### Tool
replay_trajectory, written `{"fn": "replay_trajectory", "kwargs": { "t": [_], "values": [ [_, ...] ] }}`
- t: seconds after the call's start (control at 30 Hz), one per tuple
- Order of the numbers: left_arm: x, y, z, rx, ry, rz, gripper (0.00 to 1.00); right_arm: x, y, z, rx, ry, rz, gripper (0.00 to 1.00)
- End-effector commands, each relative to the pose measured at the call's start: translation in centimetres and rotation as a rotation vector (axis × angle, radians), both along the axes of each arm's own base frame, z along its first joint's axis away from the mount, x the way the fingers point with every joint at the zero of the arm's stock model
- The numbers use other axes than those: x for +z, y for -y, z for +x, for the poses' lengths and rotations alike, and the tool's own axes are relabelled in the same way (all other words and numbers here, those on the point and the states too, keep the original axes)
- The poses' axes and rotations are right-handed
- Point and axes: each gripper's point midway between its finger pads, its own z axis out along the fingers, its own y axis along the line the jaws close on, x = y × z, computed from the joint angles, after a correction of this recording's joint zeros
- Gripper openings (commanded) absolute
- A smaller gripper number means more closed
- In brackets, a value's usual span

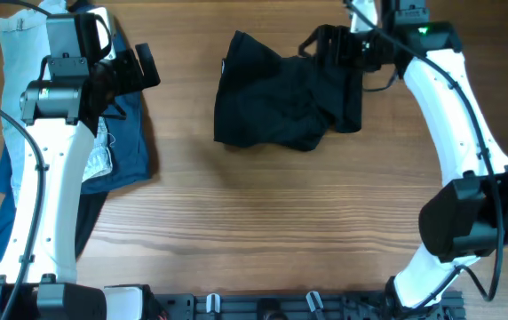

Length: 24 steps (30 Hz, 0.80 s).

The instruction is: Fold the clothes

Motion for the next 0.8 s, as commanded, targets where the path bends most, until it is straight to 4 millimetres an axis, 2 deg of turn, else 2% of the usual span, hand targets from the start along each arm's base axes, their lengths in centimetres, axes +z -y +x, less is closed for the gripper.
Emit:
{"fn": "replay_trajectory", "kwargs": {
  "t": [0.0, 0.1, 0.17, 0.23, 0.27, 0.33, 0.43, 0.5, 0.67, 0.77],
  "values": [
    [-0.1, 0.1, 0.2, 0.005, -0.001, -0.017, 1.00, 0.3, -5.7, -0.6, 0.144, 0.053, 0.044, 1.00],
    [-0.1, 0.1, 0.2, 0.004, -0.002, -0.017, 1.00, -1.7, -12.1, -0.6, 0.220, 0.071, 0.085, 1.00],
    [-0.1, 0.1, 0.2, 0.004, -0.001, -0.017, 1.00, -4.1, -16.7, -1.1, 0.279, 0.067, 0.108, 1.00],
    [-0.1, 0.1, 0.2, 0.004, -0.002, -0.017, 1.00, -7.1, -19.8, -2.1, 0.329, 0.044, 0.103, 1.00],
    [-0.1, 0.1, 0.2, 0.005, -0.002, -0.017, 1.00, -7.9, -20.4, -2.4, 0.341, 0.033, 0.099, 1.00],
    [-0.1, 0.1, 0.2, 0.005, -0.002, -0.017, 1.00, -8.8, -20.9, -3.0, 0.359, 0.018, 0.090, 1.00],
    [-0.1, 0.1, 0.2, 0.004, -0.001, -0.017, 1.00, -8.2, -20.6, -2.7, 0.361, 0.035, 0.088, 1.00],
    [-0.1, 0.1, 0.2, 0.005, -0.002, -0.017, 1.00, -6.4, -19.9, -2.1, 0.350, 0.052, 0.097, 1.00],
    [-0.1, 0.1, 0.2, 0.005, -0.001, -0.017, 1.00, 0.1, -18.3, -1.5, 0.331, 0.138, 0.129, 1.00],
    [-0.1, 0.1, 0.2, 0.005, -0.001, -0.017, 1.00, 0.8, -17.9, -2.0, 0.322, 0.132, 0.117, 1.00]
  ]
}}
